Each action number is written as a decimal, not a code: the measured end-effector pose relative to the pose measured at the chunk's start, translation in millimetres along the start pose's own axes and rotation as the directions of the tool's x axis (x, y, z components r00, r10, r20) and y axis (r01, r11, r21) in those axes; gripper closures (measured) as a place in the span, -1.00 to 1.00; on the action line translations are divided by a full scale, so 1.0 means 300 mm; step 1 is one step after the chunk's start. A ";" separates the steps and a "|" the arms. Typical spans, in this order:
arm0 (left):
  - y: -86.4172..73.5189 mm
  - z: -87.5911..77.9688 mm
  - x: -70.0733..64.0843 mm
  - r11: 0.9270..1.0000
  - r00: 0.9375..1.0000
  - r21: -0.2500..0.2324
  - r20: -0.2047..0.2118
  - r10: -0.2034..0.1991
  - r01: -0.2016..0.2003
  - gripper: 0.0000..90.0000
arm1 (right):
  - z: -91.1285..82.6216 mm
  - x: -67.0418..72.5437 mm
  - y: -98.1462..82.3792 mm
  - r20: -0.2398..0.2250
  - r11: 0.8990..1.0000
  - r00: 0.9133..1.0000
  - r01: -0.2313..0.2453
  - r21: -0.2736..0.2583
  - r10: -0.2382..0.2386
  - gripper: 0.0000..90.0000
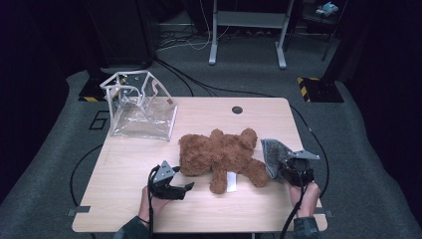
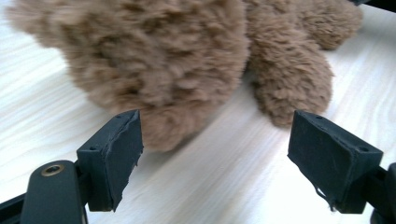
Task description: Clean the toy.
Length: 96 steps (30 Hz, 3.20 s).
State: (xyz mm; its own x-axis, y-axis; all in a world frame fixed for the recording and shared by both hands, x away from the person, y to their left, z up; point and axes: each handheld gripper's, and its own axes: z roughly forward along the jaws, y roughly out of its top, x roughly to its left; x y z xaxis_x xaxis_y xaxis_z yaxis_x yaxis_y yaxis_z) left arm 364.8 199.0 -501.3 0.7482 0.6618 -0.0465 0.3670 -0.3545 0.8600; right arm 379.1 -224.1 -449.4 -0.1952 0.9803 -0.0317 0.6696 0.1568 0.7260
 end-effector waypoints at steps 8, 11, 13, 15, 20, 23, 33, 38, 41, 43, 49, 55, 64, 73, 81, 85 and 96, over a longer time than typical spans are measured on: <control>0.016 0.031 -0.052 1.000 0.999 0.005 0.051 0.013 -0.014 -0.62 | 0.004 -0.018 -0.006 0.006 1.000 1.000 -0.013 0.004 0.013 0.71; 0.019 0.043 -0.067 1.000 0.998 0.010 0.065 0.017 -0.018 -0.62 | 0.011 -0.021 -0.011 0.009 1.000 1.000 -0.005 0.005 0.004 0.71; 0.019 0.053 -0.079 1.000 0.997 0.012 0.074 0.016 -0.017 -0.62 | 0.015 -0.020 -0.013 0.005 1.000 1.000 -0.012 0.013 0.012 0.71; 0.020 0.062 -0.090 1.000 0.997 0.015 0.081 0.020 -0.022 -0.62 | 0.018 -0.019 -0.015 0.003 1.000 1.000 -0.011 0.016 0.011 0.71; 0.024 0.091 -0.114 0.999 0.995 0.026 0.093 0.040 -0.042 -0.62 | 0.022 -0.018 -0.015 0.004 1.000 1.000 -0.004 0.019 0.004 0.71; 0.029 0.110 -0.127 0.998 0.993 0.039 0.104 0.052 -0.056 -0.61 | 0.021 -0.018 -0.015 0.002 1.000 1.000 -0.006 0.019 0.006 0.71; 0.058 0.211 -0.189 0.993 0.993 0.087 0.094 0.066 -0.074 -0.57 | 0.030 -0.019 -0.018 -0.001 1.000 1.000 -0.018 0.025 0.018 0.71; 0.067 0.263 -0.223 0.988 0.995 0.126 0.059 0.079 -0.086 -0.48 | 0.031 -0.024 -0.020 -0.001 1.000 1.000 -0.008 0.030 0.008 0.71; 0.070 0.285 -0.240 0.986 0.996 0.140 0.023 0.088 -0.090 -0.39 | 0.033 -0.025 -0.022 0.001 0.999 1.000 -0.020 0.030 0.020 0.71; 0.071 0.295 -0.245 0.985 0.996 0.148 -0.001 0.089 -0.088 -0.27 | 0.034 -0.026 -0.024 -0.003 0.999 1.000 -0.025 0.034 0.026 0.71; 0.072 0.311 -0.245 0.984 0.995 0.155 -0.036 0.096 -0.090 0.07 | 0.038 -0.031 -0.028 -0.005 0.999 1.000 -0.029 0.038 0.029 0.71; 0.081 0.306 -0.239 0.985 0.993 0.134 -0.037 0.114 -0.109 0.42 | 0.042 -0.031 -0.029 -0.006 0.999 1.000 -0.029 0.038 0.030 0.71; 0.135 0.275 -0.211 0.987 0.988 0.063 -0.018 0.151 -0.150 0.57 | 0.042 -0.032 -0.026 -0.006 0.999 0.999 -0.033 0.040 0.033 0.71; 0.196 0.259 -0.172 0.988 0.988 0.021 0.011 0.155 -0.155 0.60 | 0.045 -0.033 -0.022 -0.005 0.999 1.000 -0.030 0.043 0.031 0.71; 0.271 0.245 -0.138 0.986 0.985 -0.025 0.049 0.164 -0.163 0.62 | 0.046 -0.035 -0.021 -0.003 0.998 0.999 -0.033 0.048 0.033 0.71; 0.306 0.242 -0.116 0.988 0.987 -0.041 0.059 0.151 -0.149 0.62 | 0.045 -0.038 -0.020 -0.003 0.998 0.999 -0.032 0.046 0.032 0.71; 0.367 0.210 -0.081 0.988 0.989 -0.096 0.076 0.127 -0.119 0.62 | 0.043 -0.037 -0.017 0.000 0.998 0.999 -0.033 0.049 0.033 0.71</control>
State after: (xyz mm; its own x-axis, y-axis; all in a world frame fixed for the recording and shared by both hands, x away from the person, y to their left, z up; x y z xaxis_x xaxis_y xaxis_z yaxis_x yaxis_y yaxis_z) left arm 421.8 102.2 -437.6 0.8287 0.5591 0.0245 0.2200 -0.3656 0.9044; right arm 387.0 -234.4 -461.5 -0.1733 0.9848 -0.0074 0.7102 0.1301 0.6919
